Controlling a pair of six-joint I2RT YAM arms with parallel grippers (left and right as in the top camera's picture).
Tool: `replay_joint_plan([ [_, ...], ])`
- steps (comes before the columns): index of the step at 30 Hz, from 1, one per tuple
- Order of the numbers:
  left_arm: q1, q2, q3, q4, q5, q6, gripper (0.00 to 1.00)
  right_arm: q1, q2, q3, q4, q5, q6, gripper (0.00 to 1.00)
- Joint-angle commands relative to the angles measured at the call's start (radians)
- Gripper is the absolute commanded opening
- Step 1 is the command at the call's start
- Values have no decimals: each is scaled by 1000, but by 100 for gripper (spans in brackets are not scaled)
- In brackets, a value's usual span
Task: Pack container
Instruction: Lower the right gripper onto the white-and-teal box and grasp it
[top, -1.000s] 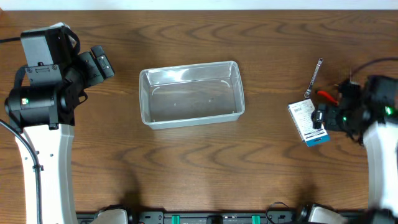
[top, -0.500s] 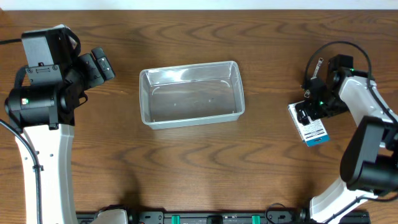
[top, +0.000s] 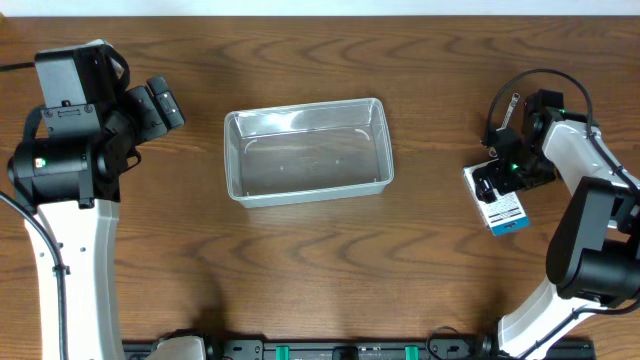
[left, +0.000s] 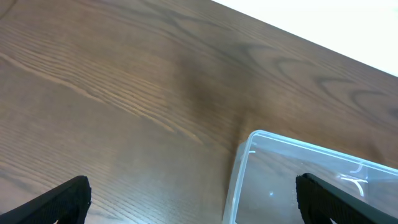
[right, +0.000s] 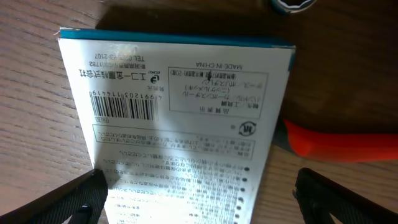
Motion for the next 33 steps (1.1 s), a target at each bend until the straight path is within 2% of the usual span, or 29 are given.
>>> replay_joint_plan([
  [1,0,6,6,-2,-13,2,98,4,37,2,-11,0,9,99],
  [22,0,6,6,-24,-13,3,98,66,37,2,-47,-2,0,99],
  [33,0,6,6,-25,-13,3,98,37,45,-63,75,-1,-11,99],
])
